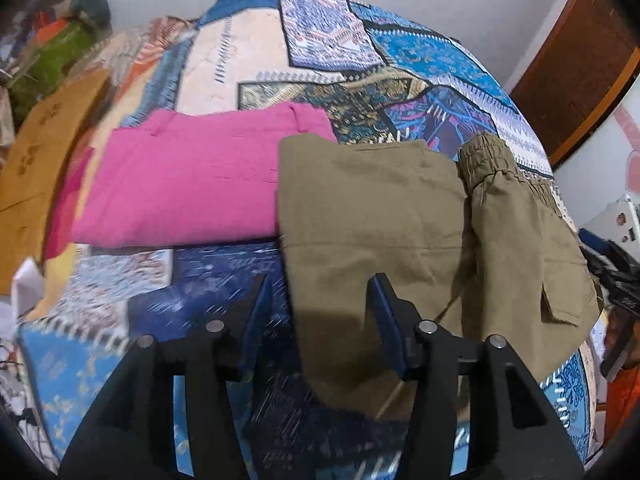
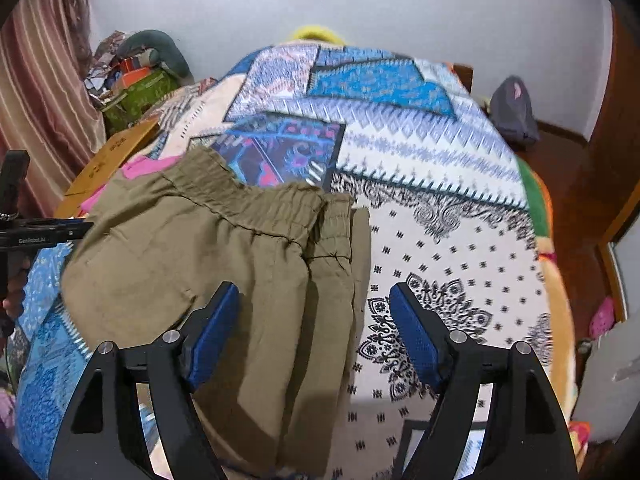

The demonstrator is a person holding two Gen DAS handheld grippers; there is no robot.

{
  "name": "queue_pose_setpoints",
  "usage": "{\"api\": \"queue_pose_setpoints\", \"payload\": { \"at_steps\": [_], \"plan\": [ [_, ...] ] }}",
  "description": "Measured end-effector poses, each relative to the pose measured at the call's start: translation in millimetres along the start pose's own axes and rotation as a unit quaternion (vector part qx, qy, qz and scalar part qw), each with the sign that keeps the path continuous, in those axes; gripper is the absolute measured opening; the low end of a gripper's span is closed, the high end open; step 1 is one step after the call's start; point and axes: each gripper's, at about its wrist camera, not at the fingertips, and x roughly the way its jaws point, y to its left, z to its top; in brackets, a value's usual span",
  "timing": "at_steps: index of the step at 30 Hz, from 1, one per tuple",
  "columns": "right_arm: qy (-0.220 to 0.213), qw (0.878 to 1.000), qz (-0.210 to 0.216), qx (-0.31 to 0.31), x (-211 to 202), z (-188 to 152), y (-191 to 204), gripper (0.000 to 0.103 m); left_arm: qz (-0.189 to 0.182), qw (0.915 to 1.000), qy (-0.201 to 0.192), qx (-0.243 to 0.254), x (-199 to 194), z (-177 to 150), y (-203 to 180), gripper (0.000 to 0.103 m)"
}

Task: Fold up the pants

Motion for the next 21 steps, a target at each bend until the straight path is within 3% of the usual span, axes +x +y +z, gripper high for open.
{"api": "queue_pose_setpoints", "payload": {
  "at_steps": [7,13,16,17,21],
  "plan": [
    [0.047,0.998,0.037,0.013,30,-3,-11,0.073,-0.030,0.9992,0.012,0.021,23,3,-6,0.054],
    [0.069,0.994,0.077,0.038,39,-6,-19,0.072,-0.029,0.9990,0.014,0.031,29,4,-12,0.054],
    [0.068,0.993,0.089,0.042,36,-9,-19,0.065,-0.020,0.9992,0.008,0.033,28,1,-18,0.048],
    [0.067,0.992,0.094,0.041,34,-9,-18,0.058,-0.014,0.9992,0.004,0.037,26,0,-20,0.046],
    [0.061,0.994,0.088,0.037,29,-9,-14,0.051,0.019,0.9980,-0.012,0.059,19,0,-30,0.030]
  ]
}}
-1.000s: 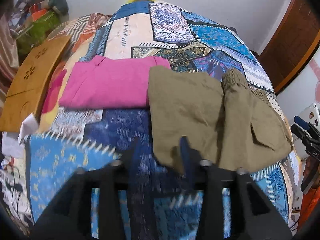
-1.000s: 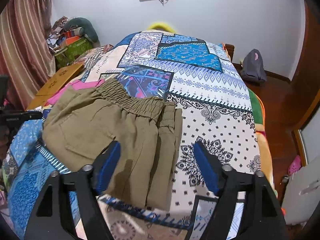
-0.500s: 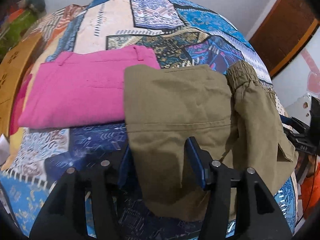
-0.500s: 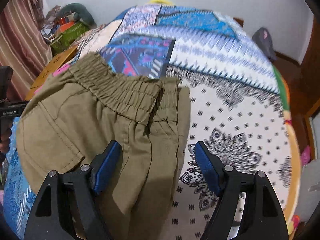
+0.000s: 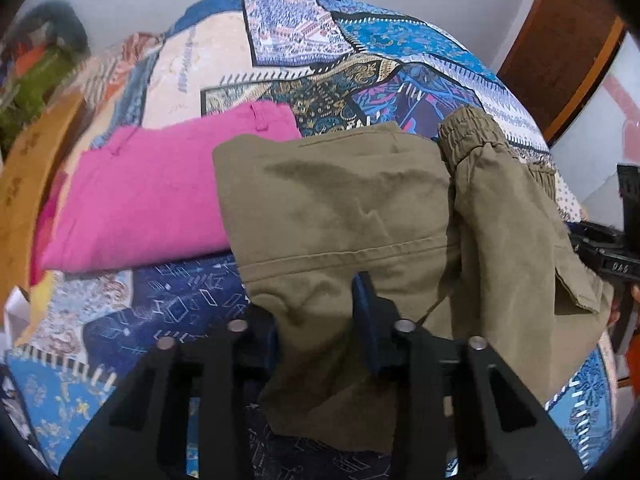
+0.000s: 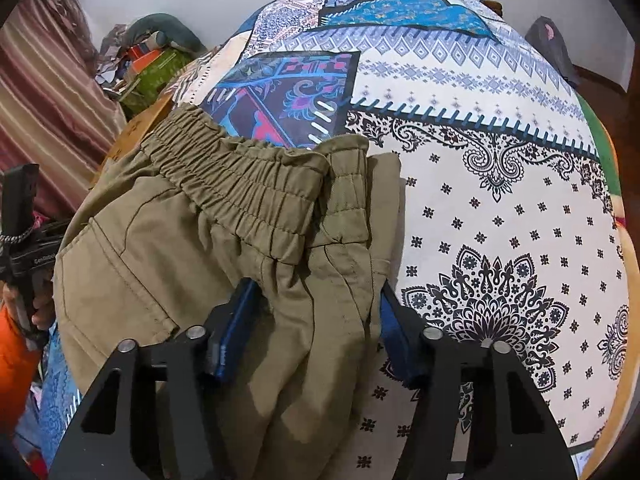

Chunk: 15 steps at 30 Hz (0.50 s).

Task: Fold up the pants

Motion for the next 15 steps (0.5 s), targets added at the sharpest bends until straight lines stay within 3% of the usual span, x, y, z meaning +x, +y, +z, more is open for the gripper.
{"api": "queue_pose_setpoints", "payload": {
  "at_steps": [3,6,9,15],
  "plan": [
    [-0.006,1.000,-0.006,-0.010,-1,4,3,0.039,0.019,0.9997,-0.004,0.013,-2,-1,-6,0.023],
    [-0.012,0.999,-0.016,-0.025,-5,7,10,0.031,0.013,0.9996,-0.012,0.021,-10,0,-11,0.008],
    [-0.023,0.999,-0.016,-0.024,-12,11,12,0.023,0.021,0.9992,-0.025,0.025,-22,2,-18,0.007],
    [-0.051,0.998,-0.019,-0.030,-40,10,25,0.017,0.010,0.9985,-0.049,0.021,-48,2,-29,0.006]
  ]
}}
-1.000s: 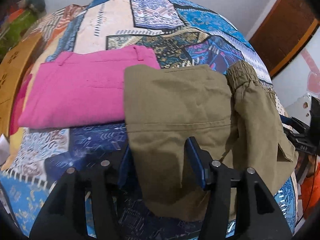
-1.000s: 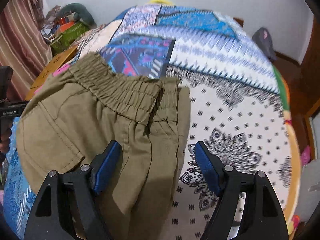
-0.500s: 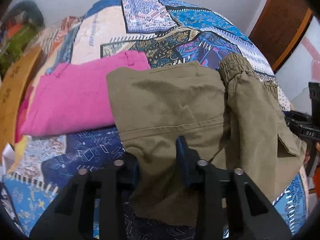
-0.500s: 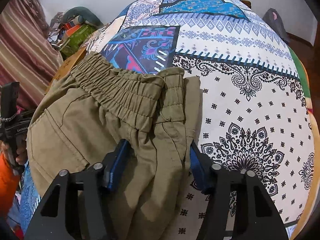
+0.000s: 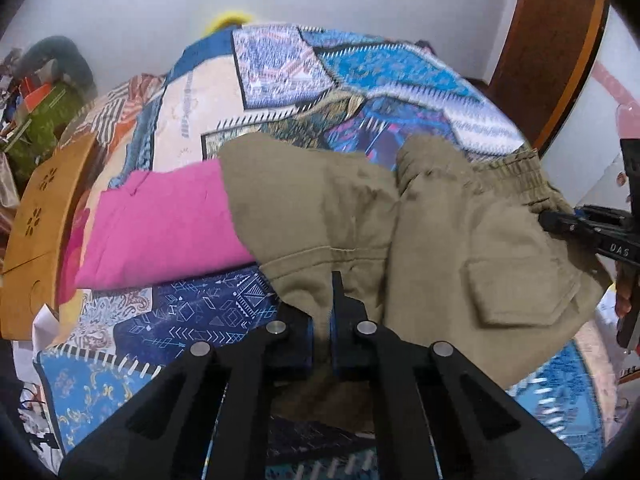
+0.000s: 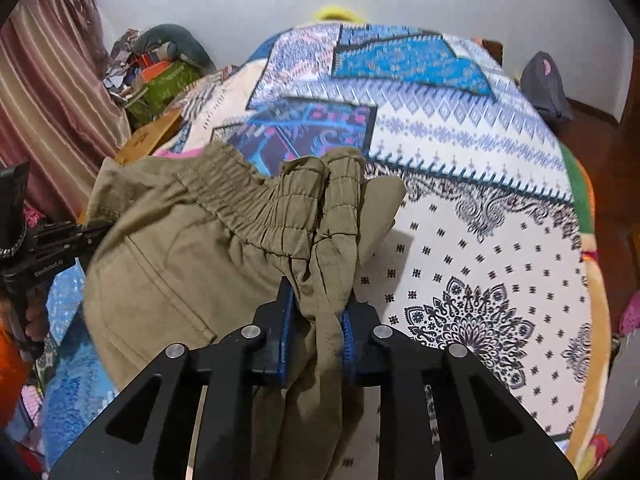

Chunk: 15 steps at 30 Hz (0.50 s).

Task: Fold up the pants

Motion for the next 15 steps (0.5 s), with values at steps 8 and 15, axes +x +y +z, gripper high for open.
{"api": "queue_pose_setpoints", "payload": {
  "at_steps": [8,15],
  "plan": [
    [-0.037,0.999,-0.005,-0.034,-42,19,37,0.016,-0.016,0.9992,-0.036,0.001,-49,9,-1,0.005],
    [-0.060,0.997,-0.001,-0.055,-46,44,70,0.016,-0.015,0.9976,-0.063,-0.027,-79,21,37,0.005]
  ]
}}
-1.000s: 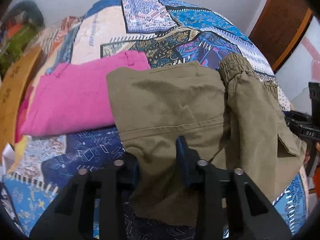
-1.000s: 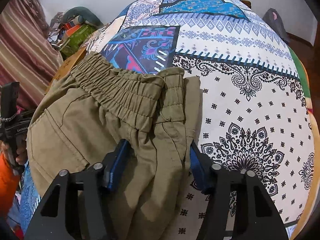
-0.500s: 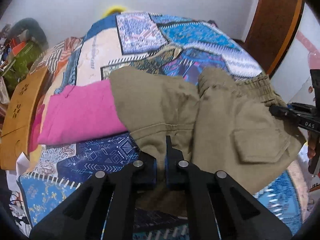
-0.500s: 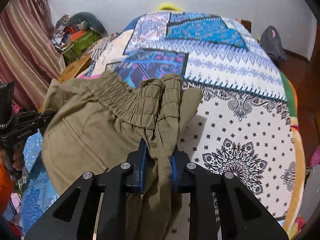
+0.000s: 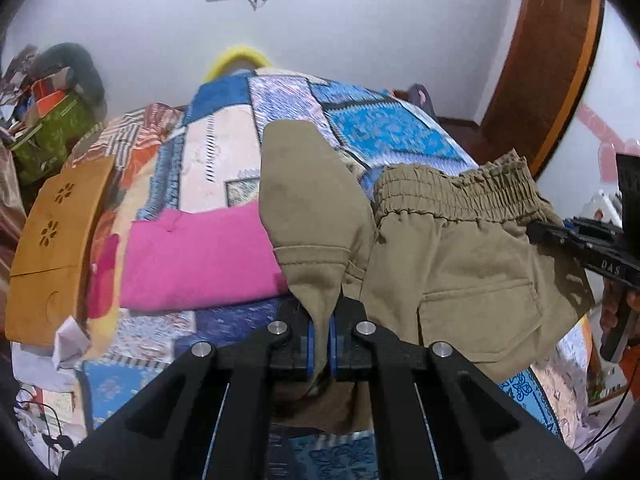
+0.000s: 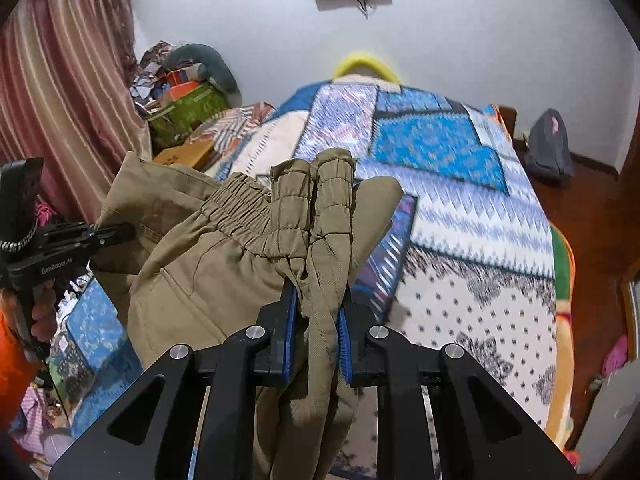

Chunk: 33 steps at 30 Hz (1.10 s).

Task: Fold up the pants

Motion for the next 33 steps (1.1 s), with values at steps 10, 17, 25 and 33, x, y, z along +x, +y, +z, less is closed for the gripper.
{"api": "queue_pose_setpoints", "payload": {
  "at_steps": [10,17,25,33],
  "plan": [
    [-0.014,0.999,0.025,-0.035,57,49,52,0.016,0.028,0.9987,-0.025,-0.036,-14,34,82,0.005],
    [-0.019,0.998,0.040,-0.051,107,78,81,0.016,0.058,0.9962,-0.023,-0.061,7,47,143,0.005],
    [0.013,0.997,0.051,-0.054,172,81,91,0.016,0.060,0.9933,0.018,-0.097,64,41,200,0.005],
    [0.071,0.995,0.030,-0.059,224,58,74,0.017,0.087,0.9858,0.090,-0.112,136,9,240,0.007]
  ]
}}
